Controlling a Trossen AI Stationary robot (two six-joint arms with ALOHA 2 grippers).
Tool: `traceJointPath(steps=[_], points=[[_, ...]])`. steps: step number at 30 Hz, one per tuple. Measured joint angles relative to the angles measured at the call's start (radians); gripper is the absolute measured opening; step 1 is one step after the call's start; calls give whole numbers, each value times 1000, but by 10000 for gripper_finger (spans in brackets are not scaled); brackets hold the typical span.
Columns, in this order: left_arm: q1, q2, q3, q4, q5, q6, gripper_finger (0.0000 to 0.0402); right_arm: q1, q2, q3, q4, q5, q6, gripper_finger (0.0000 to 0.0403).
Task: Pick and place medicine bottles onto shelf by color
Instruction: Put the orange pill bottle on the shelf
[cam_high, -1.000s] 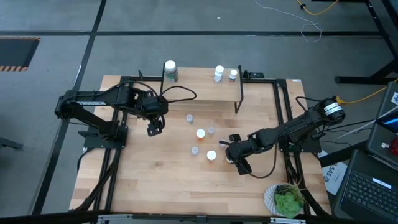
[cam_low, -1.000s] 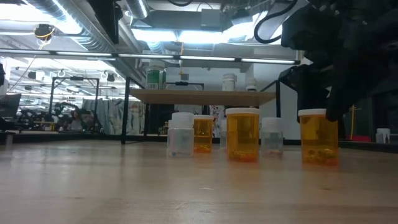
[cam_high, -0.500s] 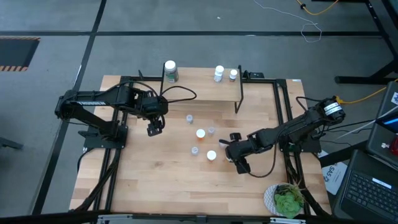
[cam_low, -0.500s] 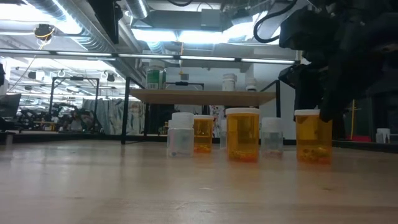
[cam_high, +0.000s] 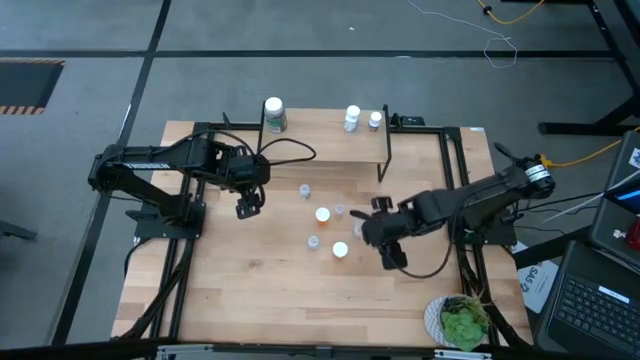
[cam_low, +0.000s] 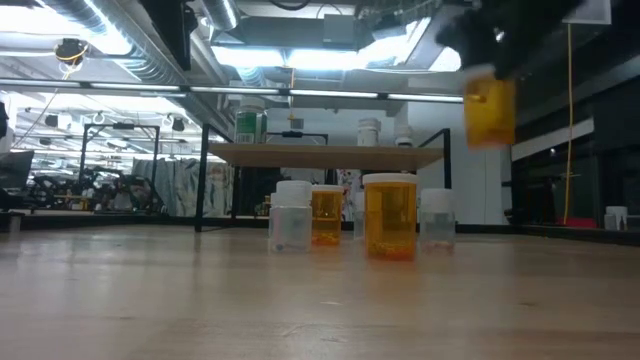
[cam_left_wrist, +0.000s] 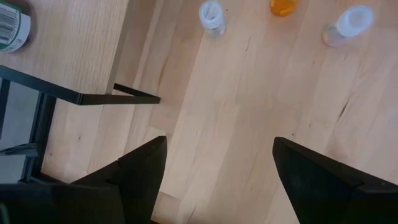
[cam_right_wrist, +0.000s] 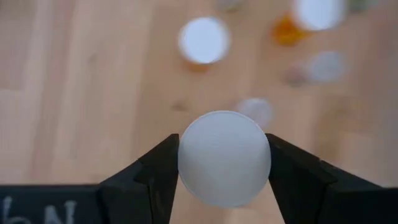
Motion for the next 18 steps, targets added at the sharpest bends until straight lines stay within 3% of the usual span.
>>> traceJointPath(steps=[4,8,14,18], points=[[0,0,0,-20,0,19,289,-47,0,123,-76,128,-78,209],[0,-15,-1,-41,0,-6,289,-137,0,207,-91,184,-178,209],[0,-95,-43,-24,0,-18,289,-343,-1,241,-89,176,-304,209],[0,-205,-165,50,-28,-76,289,-496,-1,241,-75,75,-364,209]])
